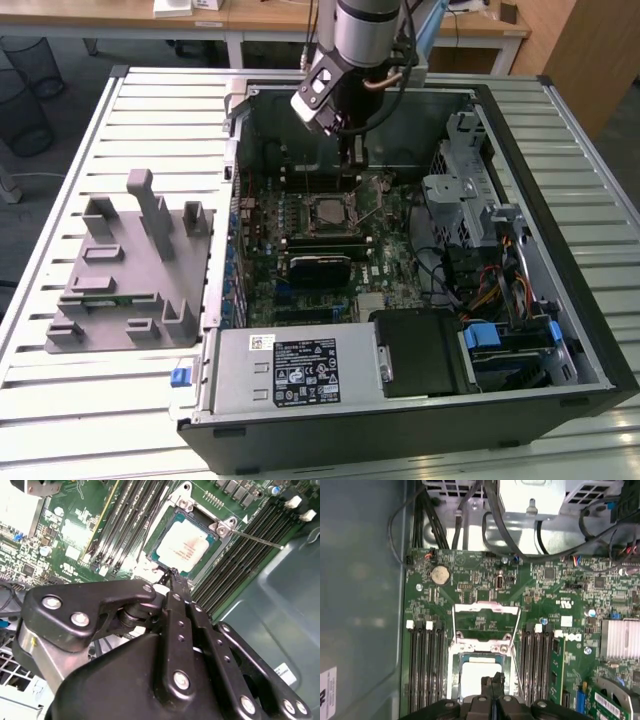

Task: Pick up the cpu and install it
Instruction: 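Close the cpu cover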

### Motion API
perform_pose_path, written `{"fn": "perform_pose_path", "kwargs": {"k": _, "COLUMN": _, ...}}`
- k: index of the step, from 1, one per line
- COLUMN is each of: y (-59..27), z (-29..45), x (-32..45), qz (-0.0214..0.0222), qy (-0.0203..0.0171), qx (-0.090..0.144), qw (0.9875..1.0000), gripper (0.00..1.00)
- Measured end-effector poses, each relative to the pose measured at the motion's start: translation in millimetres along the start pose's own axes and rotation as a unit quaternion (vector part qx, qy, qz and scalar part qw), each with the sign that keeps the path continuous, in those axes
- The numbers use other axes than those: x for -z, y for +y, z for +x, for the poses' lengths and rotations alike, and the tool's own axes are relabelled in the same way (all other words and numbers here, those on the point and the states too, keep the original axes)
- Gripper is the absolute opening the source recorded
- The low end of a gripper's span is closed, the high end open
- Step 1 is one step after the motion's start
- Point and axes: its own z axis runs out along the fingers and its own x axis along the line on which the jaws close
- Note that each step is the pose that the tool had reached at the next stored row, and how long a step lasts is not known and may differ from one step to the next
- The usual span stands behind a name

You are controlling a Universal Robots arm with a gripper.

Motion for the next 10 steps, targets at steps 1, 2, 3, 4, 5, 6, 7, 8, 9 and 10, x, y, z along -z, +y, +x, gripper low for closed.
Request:
{"fn": "perform_pose_path", "kwargs": {"k": 1, "y": 0.0, "z": 0.0, "x": 1.3, "qz": 0.0000, "qy": 0.0001, "qx": 0.000, "qw": 1.0000, "gripper": 0.11}}
{"fn": "perform_pose_path", "kwargs": {"k": 2, "y": 0.0, "z": 0.0, "x": 2.5, "qz": 0.0000, "qy": 0.0002, "qx": 0.001, "qw": 1.0000, "gripper": 0.11}}
{"fn": "perform_pose_path", "kwargs": {"k": 3, "y": 0.0, "z": -0.2, "x": 3.2, "qz": 0.0000, "qy": 0.0008, "qx": 0.002, "qw": 1.0000, "gripper": 0.11}}
{"fn": "perform_pose_path", "kwargs": {"k": 4, "y": 0.1, "z": -0.7, "x": 3.3, "qz": -0.0002, "qy": 0.0029, "qx": 0.003, "qw": 1.0000, "gripper": 0.11}}
{"fn": "perform_pose_path", "kwargs": {"k": 5, "y": 0.1, "z": -1.3, "x": 3.4, "qz": -0.0002, "qy": 0.0045, "qx": 0.003, "qw": 1.0000, "gripper": 0.11}}
{"fn": "perform_pose_path", "kwargs": {"k": 6, "y": 0.2, "z": -1.7, "x": 3.4, "qz": -0.0002, "qy": 0.0050, "qx": 0.003, "qw": 1.0000, "gripper": 0.11}}
{"fn": "perform_pose_path", "kwargs": {"k": 7, "y": 0.6, "z": -2.0, "x": 3.4, "qz": -0.0002, "qy": 0.0057, "qx": 0.003, "qw": 1.0000, "gripper": 0.11}}
{"fn": "perform_pose_path", "kwargs": {"k": 8, "y": 1.6, "z": -2.1, "x": 3.4, "qz": -0.0003, "qy": 0.0076, "qx": 0.003, "qw": 1.0000, "gripper": 0.11}}
{"fn": "perform_pose_path", "kwargs": {"k": 9, "y": 3.1, "z": -2.1, "x": 3.3, "qz": -0.0003, "qy": 0.0101, "qx": 0.003, "qw": 0.9999, "gripper": 0.11}}
{"fn": "perform_pose_path", "kwargs": {"k": 10, "y": 5.0, "z": -2.2, "x": 3.1, "qz": -0.0002, "qy": 0.0134, "qx": 0.003, "qw": 0.9999, "gripper": 0.11}}
